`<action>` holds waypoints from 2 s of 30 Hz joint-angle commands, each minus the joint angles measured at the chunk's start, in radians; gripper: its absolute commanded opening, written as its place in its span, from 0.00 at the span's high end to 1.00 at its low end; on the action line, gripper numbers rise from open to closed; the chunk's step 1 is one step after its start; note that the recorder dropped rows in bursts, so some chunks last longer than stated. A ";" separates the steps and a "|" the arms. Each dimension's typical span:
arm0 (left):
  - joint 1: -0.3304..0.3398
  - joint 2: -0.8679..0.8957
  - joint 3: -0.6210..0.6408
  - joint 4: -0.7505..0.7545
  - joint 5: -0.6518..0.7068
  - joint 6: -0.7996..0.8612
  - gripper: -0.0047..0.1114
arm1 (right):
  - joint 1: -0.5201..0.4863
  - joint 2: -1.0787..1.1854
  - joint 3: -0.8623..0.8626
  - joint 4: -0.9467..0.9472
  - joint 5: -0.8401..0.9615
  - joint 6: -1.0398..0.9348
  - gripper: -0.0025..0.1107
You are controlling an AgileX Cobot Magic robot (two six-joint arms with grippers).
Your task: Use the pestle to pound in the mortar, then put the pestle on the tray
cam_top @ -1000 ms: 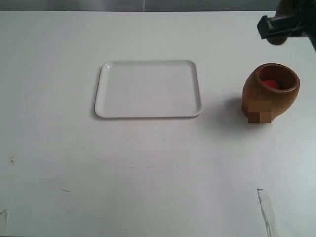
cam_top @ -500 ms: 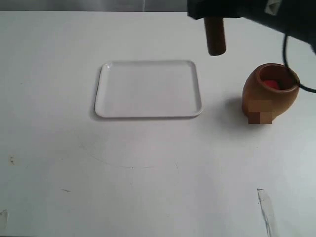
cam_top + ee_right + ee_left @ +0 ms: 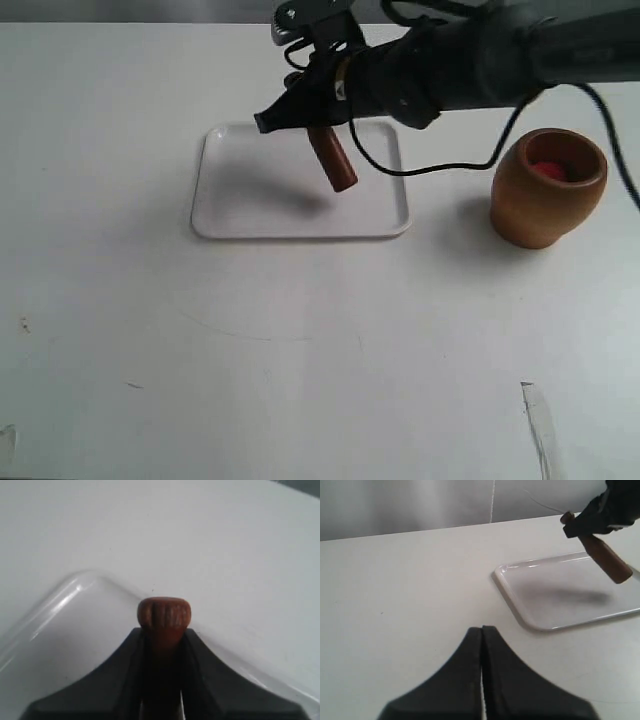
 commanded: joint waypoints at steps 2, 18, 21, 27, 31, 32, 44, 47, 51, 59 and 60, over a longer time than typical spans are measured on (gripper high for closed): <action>-0.008 -0.001 0.001 -0.007 -0.003 -0.008 0.96 | 0.027 0.076 -0.056 -0.005 0.032 0.009 0.98; -0.008 -0.001 0.001 -0.007 -0.003 -0.008 0.96 | 0.027 0.131 -0.056 0.019 0.137 0.009 0.98; -0.008 -0.001 0.001 -0.007 -0.003 -0.008 0.96 | 0.027 0.131 -0.056 0.019 0.155 -0.001 0.98; -0.008 -0.001 0.001 -0.007 -0.003 -0.008 0.96 | 0.027 0.129 -0.056 0.019 0.141 -0.001 0.81; -0.008 -0.001 0.001 -0.007 -0.003 -0.008 0.96 | 0.027 0.083 -0.056 0.019 0.114 -0.001 0.66; -0.008 -0.001 0.001 -0.007 -0.003 -0.008 0.96 | 0.027 0.062 -0.056 0.019 0.114 -0.001 0.64; -0.008 -0.001 0.001 -0.007 -0.003 -0.008 0.96 | 0.049 -0.331 -0.021 -0.023 0.308 -0.062 0.98; -0.008 -0.001 0.001 -0.007 -0.003 -0.008 0.96 | 0.084 -0.458 0.046 -0.074 0.302 -0.053 0.98; -0.008 -0.001 0.001 -0.007 -0.003 -0.008 0.96 | 0.142 -0.638 0.159 -0.156 0.304 0.000 0.98; -0.008 -0.001 0.001 -0.007 -0.003 -0.008 0.96 | 0.248 -1.017 0.397 -0.325 0.312 0.164 0.98; -0.008 -0.001 0.001 -0.007 -0.003 -0.008 0.96 | 0.257 -1.069 0.427 -0.325 0.320 0.177 0.98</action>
